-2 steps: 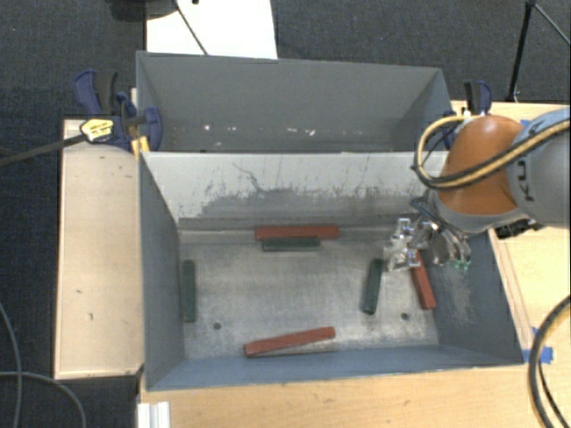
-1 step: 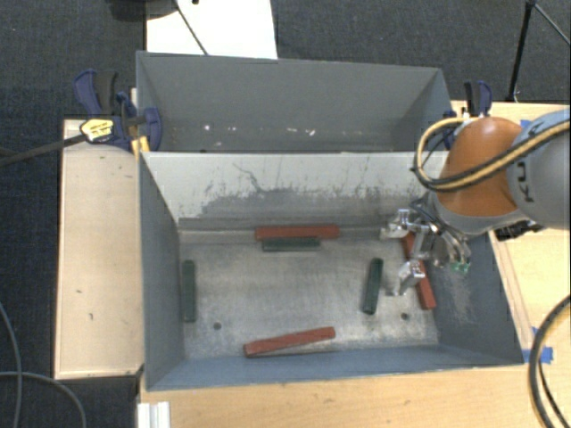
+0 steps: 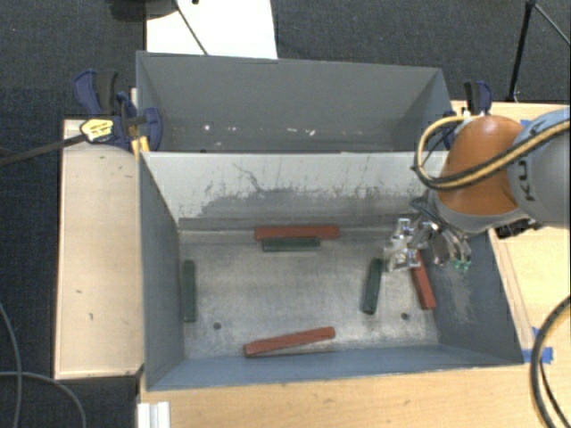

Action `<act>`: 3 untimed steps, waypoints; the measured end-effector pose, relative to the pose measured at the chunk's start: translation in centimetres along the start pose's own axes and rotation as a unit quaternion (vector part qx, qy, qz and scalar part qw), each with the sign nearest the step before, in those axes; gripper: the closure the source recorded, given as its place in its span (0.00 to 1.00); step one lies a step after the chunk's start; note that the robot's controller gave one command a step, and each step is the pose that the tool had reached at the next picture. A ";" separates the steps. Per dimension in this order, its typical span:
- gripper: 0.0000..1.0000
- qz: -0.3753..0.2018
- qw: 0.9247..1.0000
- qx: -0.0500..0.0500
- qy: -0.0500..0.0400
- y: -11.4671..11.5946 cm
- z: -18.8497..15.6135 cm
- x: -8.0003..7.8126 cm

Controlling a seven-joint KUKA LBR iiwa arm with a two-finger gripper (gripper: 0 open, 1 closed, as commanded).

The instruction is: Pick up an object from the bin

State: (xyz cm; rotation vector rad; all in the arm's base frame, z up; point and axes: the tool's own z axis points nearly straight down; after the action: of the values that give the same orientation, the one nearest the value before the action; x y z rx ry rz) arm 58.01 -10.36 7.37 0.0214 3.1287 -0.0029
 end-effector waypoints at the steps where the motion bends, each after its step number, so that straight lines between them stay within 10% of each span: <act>1: 0.00 -0.002 1.000 -0.001 0.004 0.0 0.2 0.2; 2: 0.00 -0.002 1.000 -0.001 0.004 0.0 0.2 0.2; 3: 1.00 -0.179 0.984 -0.001 -0.002 5.8 -0.2 2.8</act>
Offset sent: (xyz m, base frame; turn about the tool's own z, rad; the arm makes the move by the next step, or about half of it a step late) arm 0.0000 0.0000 0.0000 0.0000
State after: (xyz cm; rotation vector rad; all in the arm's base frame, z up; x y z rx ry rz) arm 55.31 -4.54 7.53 -0.5398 3.0774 -0.0047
